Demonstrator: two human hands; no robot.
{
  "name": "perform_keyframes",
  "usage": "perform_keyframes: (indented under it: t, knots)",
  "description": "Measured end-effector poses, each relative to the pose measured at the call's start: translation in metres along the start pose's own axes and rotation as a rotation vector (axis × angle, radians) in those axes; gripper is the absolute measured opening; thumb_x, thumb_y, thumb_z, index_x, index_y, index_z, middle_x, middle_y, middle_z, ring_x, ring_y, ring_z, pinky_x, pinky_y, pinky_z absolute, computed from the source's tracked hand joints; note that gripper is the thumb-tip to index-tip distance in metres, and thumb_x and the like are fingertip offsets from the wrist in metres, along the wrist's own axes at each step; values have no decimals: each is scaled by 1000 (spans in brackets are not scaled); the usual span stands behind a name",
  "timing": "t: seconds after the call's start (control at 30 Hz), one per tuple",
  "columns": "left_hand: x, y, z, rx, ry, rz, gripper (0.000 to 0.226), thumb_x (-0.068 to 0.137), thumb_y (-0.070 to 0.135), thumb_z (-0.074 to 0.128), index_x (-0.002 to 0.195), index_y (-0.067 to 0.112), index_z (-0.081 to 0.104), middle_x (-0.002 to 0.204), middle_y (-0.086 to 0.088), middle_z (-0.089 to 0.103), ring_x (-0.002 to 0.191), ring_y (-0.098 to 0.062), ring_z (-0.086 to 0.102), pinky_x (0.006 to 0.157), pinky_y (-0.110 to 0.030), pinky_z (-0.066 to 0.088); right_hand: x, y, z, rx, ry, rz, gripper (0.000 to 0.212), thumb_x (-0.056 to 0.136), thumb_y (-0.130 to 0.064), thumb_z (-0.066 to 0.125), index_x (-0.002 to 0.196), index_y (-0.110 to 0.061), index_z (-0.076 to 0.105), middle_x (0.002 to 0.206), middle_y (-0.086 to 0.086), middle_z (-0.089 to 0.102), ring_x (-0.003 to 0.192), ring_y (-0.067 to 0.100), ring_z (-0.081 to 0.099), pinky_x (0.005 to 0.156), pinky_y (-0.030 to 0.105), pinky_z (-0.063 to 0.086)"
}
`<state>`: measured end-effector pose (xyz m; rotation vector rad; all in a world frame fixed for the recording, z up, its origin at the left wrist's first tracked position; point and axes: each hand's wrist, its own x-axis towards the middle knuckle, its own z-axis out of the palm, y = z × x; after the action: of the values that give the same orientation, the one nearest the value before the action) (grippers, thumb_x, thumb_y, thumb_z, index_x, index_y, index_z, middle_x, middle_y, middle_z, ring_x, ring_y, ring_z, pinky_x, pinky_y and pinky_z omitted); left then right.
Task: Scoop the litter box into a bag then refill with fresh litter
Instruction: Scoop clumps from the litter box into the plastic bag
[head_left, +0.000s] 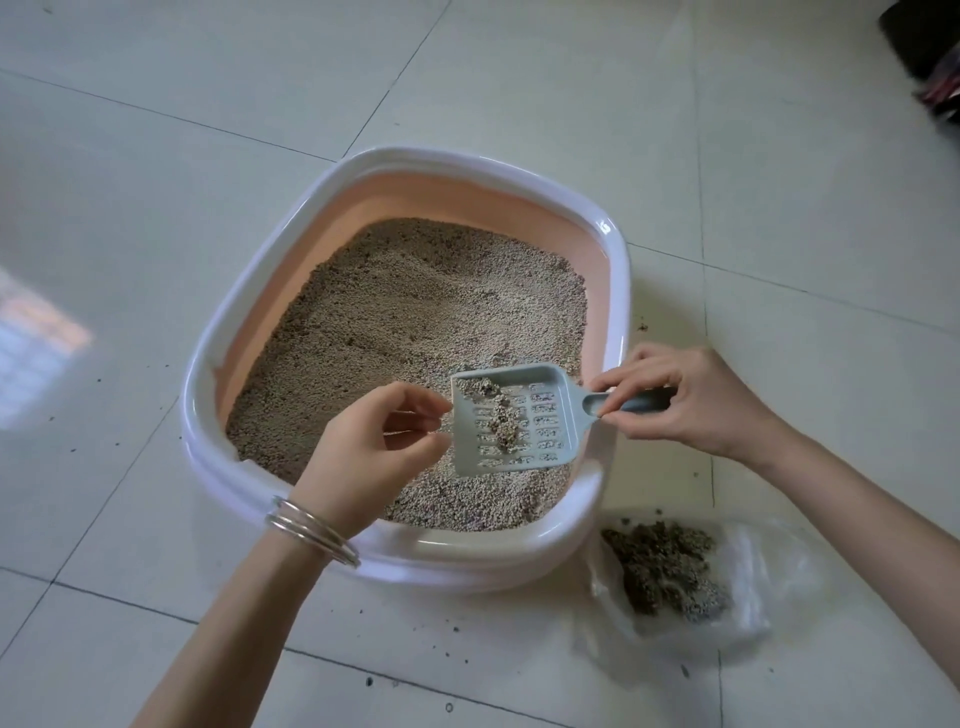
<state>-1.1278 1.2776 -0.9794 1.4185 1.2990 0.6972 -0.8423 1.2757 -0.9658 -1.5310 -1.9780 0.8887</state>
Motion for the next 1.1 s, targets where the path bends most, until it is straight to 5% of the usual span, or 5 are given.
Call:
perform_keyframes:
  t: [0.37, 0.67, 1.1]
  knots:
    - [0, 13, 29, 36, -77, 63, 21, 77, 1, 66, 88, 19, 64, 91, -1, 68, 85, -10, 66, 72, -9, 51, -50, -5, -1, -38, 180, 6, 23, 64, -4, 80, 81, -20, 76, 90, -17, 68, 82, 10, 59, 71, 15, 51]
    - [-5, 9, 11, -26, -9, 46, 20, 78, 0, 66, 89, 16, 65, 88, -5, 68, 72, 2, 63, 63, -7, 48, -42, -11, 12, -40, 142, -8, 20, 66, -5, 80, 80, -18, 76, 89, -17, 67, 83, 9, 59, 74, 15, 50]
    - [-10, 6, 18, -37, -35, 49, 19, 78, 1, 66, 90, 16, 65, 90, -6, 69, 77, -3, 65, 65, -7, 49, -56, -17, 9, 71, 209, 79, 21, 66, 0, 79, 76, -18, 76, 89, -12, 70, 83, 10, 61, 71, 12, 49]
